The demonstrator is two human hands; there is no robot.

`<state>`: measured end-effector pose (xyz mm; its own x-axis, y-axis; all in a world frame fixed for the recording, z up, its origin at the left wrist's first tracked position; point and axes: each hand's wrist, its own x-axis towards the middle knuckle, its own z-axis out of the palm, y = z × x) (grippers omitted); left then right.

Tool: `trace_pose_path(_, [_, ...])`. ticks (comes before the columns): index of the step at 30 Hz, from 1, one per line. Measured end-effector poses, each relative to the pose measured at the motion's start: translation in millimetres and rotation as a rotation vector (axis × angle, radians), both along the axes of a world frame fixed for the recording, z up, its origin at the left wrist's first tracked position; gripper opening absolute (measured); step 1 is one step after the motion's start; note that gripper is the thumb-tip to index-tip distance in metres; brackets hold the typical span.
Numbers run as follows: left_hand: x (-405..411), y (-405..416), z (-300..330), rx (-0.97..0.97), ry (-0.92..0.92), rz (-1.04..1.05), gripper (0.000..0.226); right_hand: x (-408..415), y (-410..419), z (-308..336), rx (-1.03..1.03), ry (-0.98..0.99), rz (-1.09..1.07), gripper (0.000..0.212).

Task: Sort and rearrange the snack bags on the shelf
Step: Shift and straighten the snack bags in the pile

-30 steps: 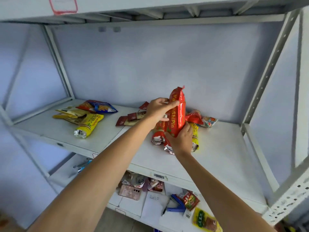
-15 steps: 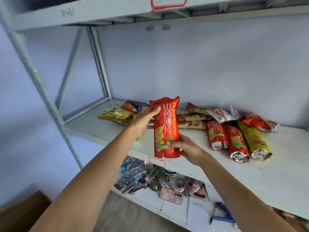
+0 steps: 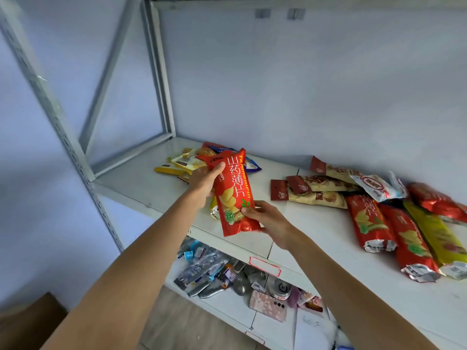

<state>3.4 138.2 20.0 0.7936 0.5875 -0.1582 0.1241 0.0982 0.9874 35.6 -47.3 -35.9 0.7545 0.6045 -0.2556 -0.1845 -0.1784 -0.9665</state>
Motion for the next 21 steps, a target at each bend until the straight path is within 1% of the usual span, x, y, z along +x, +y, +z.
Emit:
trace_pose_path(3, [22, 29, -2, 0.039, -0.005, 0.054, 0.037, 19, 27, 0, -0.083, -0.083, 0.07, 0.06])
trace_pose_path(6, [41, 51, -4, 0.076, -0.001, 0.054, 0.035, 35, 52, 0, -0.063, -0.095, 0.032, 0.056])
trace_pose_path(9, [60, 73, -7, 0.027, 0.015, 0.054, 0.047, 51, 73, -2, -0.053, -0.052, -0.056, 0.054])
trace_pose_path(11, [73, 92, -8, -0.035, 0.053, 0.01, 0.057, 63, 87, -5, -0.068, -0.012, -0.113, 0.057])
trace_pose_path(13, [88, 111, -9, -0.071, 0.093, -0.07, 0.059, 76, 101, -7, -0.043, 0.054, -0.17, 0.055])
trace_pose_path(15, [102, 128, -10, -0.068, 0.127, -0.128, 0.056, 86, 116, -4, -0.052, 0.08, -0.196, 0.047])
trace_pose_path(18, [122, 157, -8, -0.005, 0.18, -0.179, 0.051, 109, 146, 6, -0.053, 0.058, -0.254, 0.031])
trace_pose_path(19, [127, 166, -7, 0.036, 0.201, -0.186, 0.051, 119, 157, 9, -0.038, 0.057, -0.299, 0.03])
trace_pose_path(21, [141, 184, -3, 0.147, 0.224, -0.188, 0.052, 143, 183, 14, -0.052, 0.056, -0.433, 0.041])
